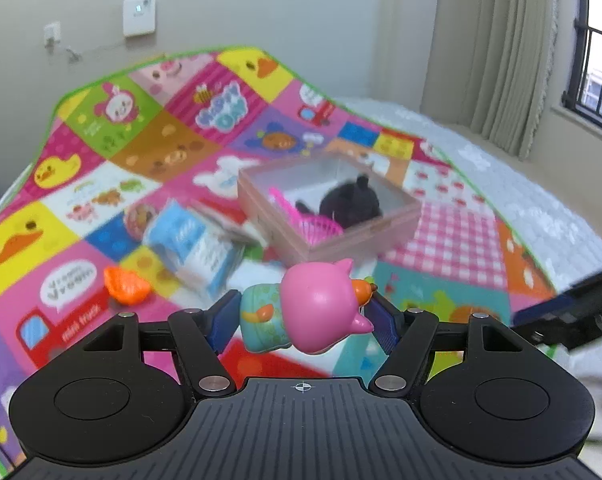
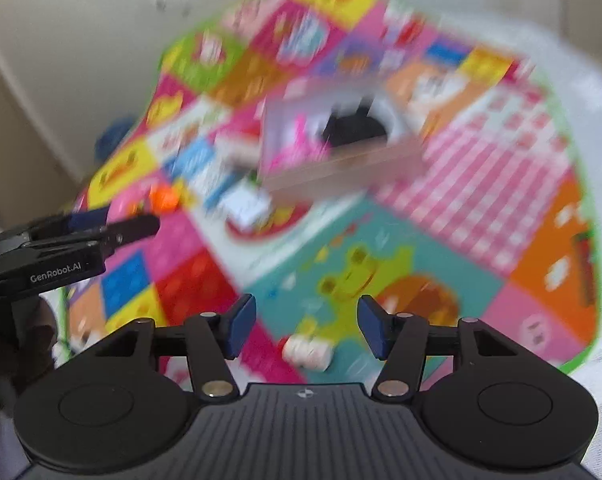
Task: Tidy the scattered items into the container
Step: 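Carry the pig figure and yogurt bottle into the pink box and release both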
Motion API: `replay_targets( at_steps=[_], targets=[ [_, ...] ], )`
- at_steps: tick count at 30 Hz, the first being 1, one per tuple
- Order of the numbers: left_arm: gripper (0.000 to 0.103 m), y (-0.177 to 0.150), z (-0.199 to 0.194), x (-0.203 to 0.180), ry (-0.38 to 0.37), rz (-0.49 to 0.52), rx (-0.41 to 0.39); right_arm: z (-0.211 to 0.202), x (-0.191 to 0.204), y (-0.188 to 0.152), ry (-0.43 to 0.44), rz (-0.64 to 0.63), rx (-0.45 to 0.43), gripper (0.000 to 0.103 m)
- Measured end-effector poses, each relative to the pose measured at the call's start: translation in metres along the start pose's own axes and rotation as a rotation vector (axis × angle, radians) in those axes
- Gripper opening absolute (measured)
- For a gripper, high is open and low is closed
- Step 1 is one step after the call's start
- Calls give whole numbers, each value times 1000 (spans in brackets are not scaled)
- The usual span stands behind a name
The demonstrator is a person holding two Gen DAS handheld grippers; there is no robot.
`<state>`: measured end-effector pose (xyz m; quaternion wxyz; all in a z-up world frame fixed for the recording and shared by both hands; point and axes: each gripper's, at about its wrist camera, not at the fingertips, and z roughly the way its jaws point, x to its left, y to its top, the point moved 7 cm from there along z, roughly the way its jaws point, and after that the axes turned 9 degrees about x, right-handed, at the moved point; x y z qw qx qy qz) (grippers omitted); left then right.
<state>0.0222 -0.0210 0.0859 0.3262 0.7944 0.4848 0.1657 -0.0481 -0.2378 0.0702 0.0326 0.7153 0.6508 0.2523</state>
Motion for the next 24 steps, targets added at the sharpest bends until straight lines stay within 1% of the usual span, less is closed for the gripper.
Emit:
replay_targets(
  at_steps=[2,5,8,11,12,14,16,18,21,24],
  targets=[
    [73,-15,6,5,14,-12,33,24,-2,7,14,21,124,56],
    [73,-32,9,13,11,-60,74,57,3,11,-33,-5,265,56],
    [73,-36,7,18,10,-52,72,83,14,10,-87,-46,366,56],
    [73,-36,4,20,1,-61,57,110,17,10,-147,-51,475,56],
    [73,-36,3,21,-1,-62,54,117,16,11,-168,-54,497,56],
    [73,-39,1,23,3,-63,53,126,17,9,-219,-71,527,46],
    [73,-41,-1,25,3,-65,56,125,21,6,-252,-101,521,45],
    [73,-44,-2,27,-2,-67,65,114,27,5,-250,-132,483,45],
    [73,-44,-7,26,-10,-60,58,84,34,2,-190,-132,402,45],
    [73,-35,-19,17,-36,-41,19,43,37,1,-171,-151,279,45]
  ],
)
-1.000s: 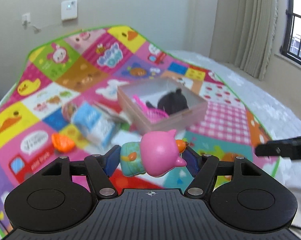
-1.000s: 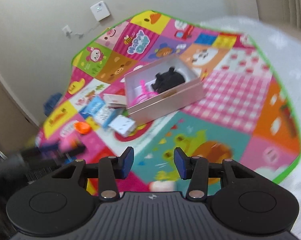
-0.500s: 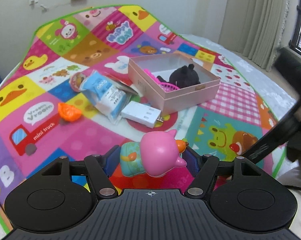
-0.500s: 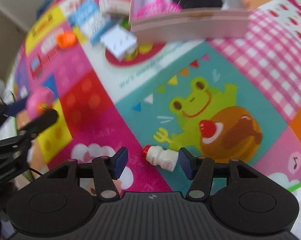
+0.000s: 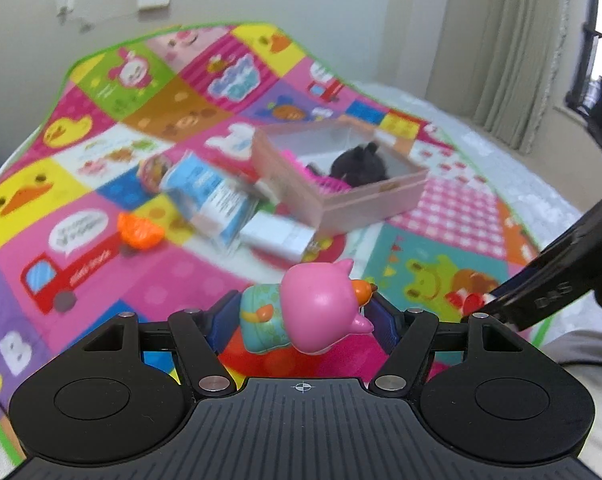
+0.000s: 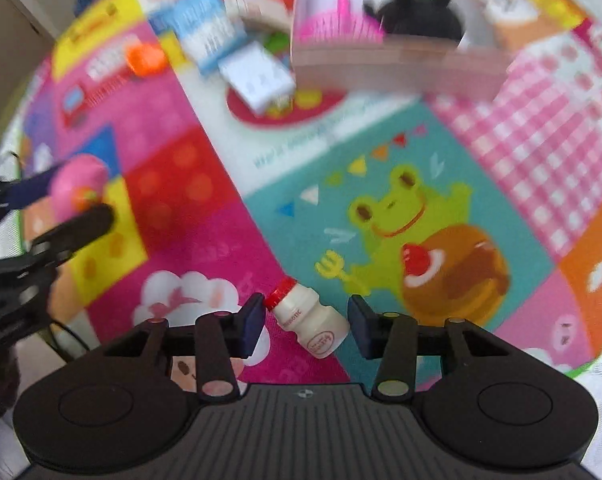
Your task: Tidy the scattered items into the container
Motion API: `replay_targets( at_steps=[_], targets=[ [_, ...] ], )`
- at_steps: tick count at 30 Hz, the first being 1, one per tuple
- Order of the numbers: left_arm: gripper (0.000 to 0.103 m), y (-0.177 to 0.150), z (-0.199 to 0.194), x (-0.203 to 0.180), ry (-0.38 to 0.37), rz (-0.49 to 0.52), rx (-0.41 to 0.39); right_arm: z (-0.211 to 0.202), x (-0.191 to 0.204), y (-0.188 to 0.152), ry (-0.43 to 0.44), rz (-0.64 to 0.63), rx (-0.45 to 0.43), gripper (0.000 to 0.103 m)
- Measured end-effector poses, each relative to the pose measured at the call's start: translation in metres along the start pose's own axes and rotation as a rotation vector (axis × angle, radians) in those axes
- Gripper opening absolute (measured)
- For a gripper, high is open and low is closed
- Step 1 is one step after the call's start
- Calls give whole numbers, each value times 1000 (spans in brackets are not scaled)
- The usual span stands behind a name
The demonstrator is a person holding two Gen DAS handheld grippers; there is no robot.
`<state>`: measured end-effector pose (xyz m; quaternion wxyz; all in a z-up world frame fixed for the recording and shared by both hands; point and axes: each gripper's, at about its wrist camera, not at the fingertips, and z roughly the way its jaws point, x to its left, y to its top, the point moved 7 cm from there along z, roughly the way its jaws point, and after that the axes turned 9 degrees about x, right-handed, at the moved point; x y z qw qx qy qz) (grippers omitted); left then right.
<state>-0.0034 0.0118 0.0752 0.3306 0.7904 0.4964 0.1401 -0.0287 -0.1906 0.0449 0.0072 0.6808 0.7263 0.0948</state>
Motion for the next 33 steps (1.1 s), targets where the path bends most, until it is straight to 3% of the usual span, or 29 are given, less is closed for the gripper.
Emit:
replay_targets(
  at_steps=[3,7,10,13,15,16,18,21,26,29,33],
  targets=[
    [73,17,-11,-16,-18,40,-51,-36,-11,-5,21,25,-116,45],
    [73,64,-10,-38,-1,114,-130,-74,-38,6,16,89,-303,45],
    [72,114,-2,-50,38,156,-205,-98,-64,35,42,161,-432,45],
    [73,168,10,-60,24,157,-296,-128,-78,83,128,217,-587,45],
    [88,200,25,-63,7,162,-338,-149,-77,120,177,211,-718,46],
    [93,208,31,-61,20,155,-341,-158,-78,135,188,214,-780,59],
    [95,215,35,-52,48,131,-344,-165,-86,158,172,271,-823,81],
    [98,198,37,-24,99,67,-300,-160,-92,161,170,301,-814,82],
    [100,126,45,26,259,-10,-120,-114,-83,135,65,275,-749,86],
    [100,81,45,49,282,-36,-2,-79,-64,116,71,261,-666,86],
    [101,45,23,74,291,-87,35,-51,-29,94,93,213,-581,86]
  ],
)
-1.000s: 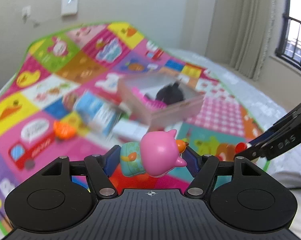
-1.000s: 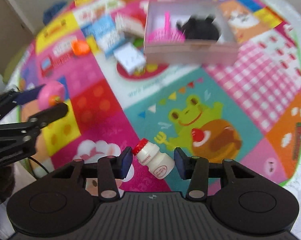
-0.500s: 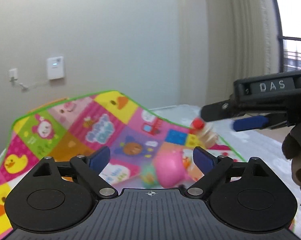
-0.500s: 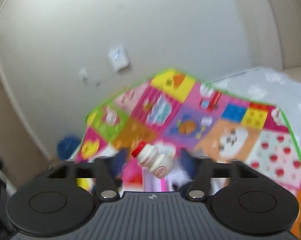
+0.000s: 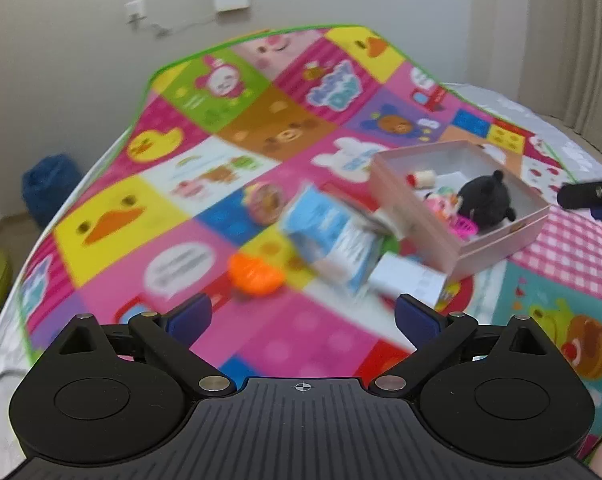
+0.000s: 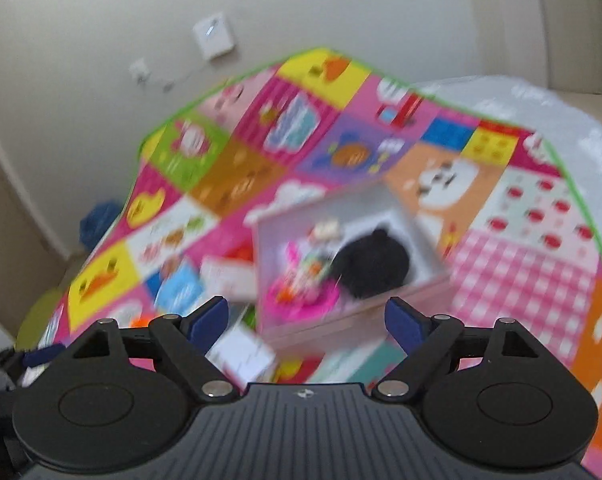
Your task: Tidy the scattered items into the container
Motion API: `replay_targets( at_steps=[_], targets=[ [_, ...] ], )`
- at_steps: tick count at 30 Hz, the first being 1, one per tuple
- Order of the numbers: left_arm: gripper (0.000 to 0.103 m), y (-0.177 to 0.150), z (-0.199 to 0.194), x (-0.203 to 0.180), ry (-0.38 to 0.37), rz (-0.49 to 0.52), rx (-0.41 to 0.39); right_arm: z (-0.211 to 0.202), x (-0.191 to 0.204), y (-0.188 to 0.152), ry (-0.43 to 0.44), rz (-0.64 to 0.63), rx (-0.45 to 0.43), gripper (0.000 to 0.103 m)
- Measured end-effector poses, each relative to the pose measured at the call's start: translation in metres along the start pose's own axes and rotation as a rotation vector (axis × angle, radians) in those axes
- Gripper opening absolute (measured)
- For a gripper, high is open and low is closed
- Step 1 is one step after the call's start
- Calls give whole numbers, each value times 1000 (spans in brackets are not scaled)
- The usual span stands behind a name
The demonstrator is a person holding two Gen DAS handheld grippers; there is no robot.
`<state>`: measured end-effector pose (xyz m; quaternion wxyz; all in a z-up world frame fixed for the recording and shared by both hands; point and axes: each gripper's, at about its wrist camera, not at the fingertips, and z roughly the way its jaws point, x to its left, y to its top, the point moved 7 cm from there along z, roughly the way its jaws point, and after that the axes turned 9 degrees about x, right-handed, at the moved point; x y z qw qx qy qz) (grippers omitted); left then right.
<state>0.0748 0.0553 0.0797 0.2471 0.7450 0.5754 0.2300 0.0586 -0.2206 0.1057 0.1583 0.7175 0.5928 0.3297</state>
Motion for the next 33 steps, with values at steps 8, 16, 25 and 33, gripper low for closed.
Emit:
replay_targets(
  at_steps=[8,16,25,33],
  targets=[
    [103,-25,-10,19,-43,-96,42,-6,60,-36,14,-103,60,89],
    [103,1,41,67,22,-323,-39,16,85,-43,-81,-253,77,90],
    [103,-8,50,112,121,-469,-89,96,120,-44,-179,-484,86,39],
    [103,-22,65,144,110,-634,-39,172,158,-10,-412,-817,5,39]
  ],
)
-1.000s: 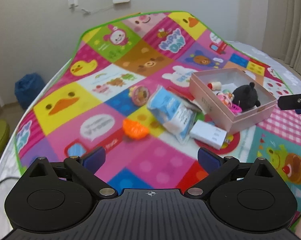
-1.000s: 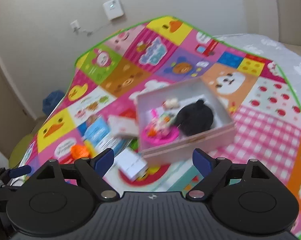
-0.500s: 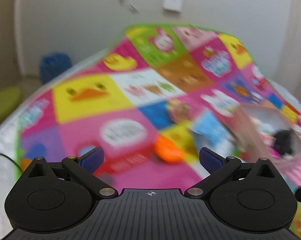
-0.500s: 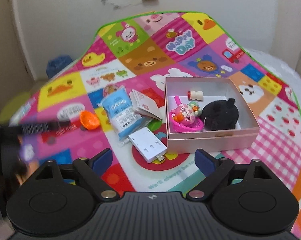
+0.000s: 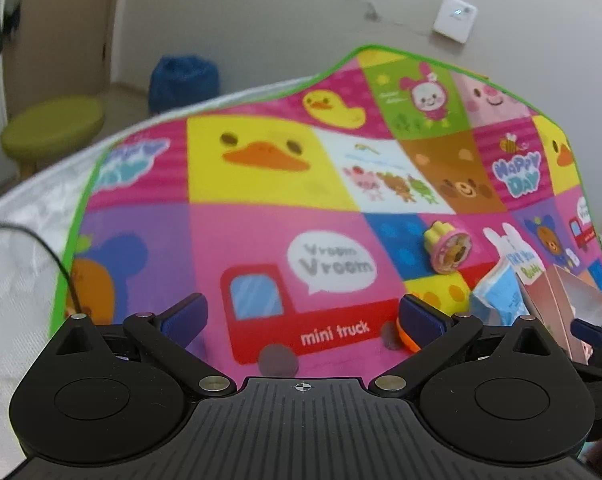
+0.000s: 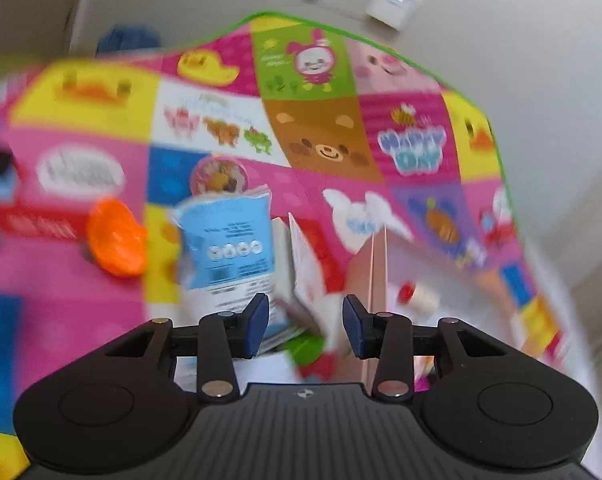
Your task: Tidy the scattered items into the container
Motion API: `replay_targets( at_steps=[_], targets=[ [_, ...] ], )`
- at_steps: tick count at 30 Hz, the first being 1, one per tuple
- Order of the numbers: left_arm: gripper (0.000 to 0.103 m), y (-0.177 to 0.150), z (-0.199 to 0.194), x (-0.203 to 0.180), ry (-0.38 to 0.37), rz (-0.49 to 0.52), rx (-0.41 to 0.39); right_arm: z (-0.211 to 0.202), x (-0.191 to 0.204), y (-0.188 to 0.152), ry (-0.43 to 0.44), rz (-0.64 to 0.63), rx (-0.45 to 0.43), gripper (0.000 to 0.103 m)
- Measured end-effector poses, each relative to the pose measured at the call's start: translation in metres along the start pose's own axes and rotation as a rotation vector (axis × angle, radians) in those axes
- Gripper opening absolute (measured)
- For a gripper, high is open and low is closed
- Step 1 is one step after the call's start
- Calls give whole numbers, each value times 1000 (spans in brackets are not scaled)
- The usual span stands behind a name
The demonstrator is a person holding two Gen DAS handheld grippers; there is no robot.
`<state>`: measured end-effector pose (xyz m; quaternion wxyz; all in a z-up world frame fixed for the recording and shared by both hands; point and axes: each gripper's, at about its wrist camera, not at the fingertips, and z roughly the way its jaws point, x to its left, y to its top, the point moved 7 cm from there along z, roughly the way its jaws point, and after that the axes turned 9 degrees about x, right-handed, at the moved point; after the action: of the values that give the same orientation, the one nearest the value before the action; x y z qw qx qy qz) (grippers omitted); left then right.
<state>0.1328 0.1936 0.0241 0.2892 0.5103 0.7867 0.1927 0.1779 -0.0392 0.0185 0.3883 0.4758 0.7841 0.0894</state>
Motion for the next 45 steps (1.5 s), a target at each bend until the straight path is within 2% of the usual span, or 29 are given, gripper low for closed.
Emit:
replay_targets(
  at_steps=[2,4,6,8,11,13,16,19,22,25,27,29,30,32,33,34,37,40,41,43,45],
  targets=[
    [103,-2,6,0,-11,1,14,10,7,1,-24,-99,-13,39],
    [103,-5,11,-7,-9,42,13,17,13,3,-44,-165,-37,39],
    [103,-8,16,-14,3,91,12,26,17,10,-72,-196,-50,39],
    [103,-10,20,-17,0,108,21,34,18,18,-44,-177,-48,37],
    [103,-10,25,-13,7,102,26,38,21,24,-2,-165,-21,12],
    [103,-11,30,-9,16,89,41,33,19,22,0,-140,-15,8],
    [103,-12,33,-6,19,77,59,4,3,12,61,-38,-27,4],
    [103,-11,30,-7,6,79,52,-48,-21,-11,173,113,-28,4],
    [103,-12,27,-10,-2,93,53,-87,-43,-45,383,321,55,4],
    [103,-16,24,-18,-21,137,61,-105,-57,-86,573,534,159,4],
    [103,-23,23,-29,-49,198,75,-108,-67,-113,610,641,213,5],
    [103,-33,19,-45,-88,288,82,-109,-83,-134,547,710,216,6],
    [103,-38,16,-53,-101,331,78,-109,-91,-142,520,743,209,10],
    [103,-48,8,-69,-113,436,51,-112,-106,-154,486,828,173,30],
    [103,-52,4,-76,-110,477,40,-112,-114,-161,465,880,148,53],
    [103,-57,1,-82,-109,513,35,-112,-120,-168,440,931,122,65],
    [103,-74,-11,-97,-145,585,73,-106,-131,-186,382,1052,63,66],
    [103,-103,-27,-121,-247,714,131,-100,-138,-202,402,1147,54,67],
    [103,-112,-31,-128,-269,759,140,-101,-144,-205,409,1175,32,69],
    [103,-137,-39,-144,-315,862,156,-106,-154,-211,407,1219,-15,83],
    [103,-164,-46,-158,-356,983,172,-109,-159,-218,408,1261,-43,84]
  ],
)
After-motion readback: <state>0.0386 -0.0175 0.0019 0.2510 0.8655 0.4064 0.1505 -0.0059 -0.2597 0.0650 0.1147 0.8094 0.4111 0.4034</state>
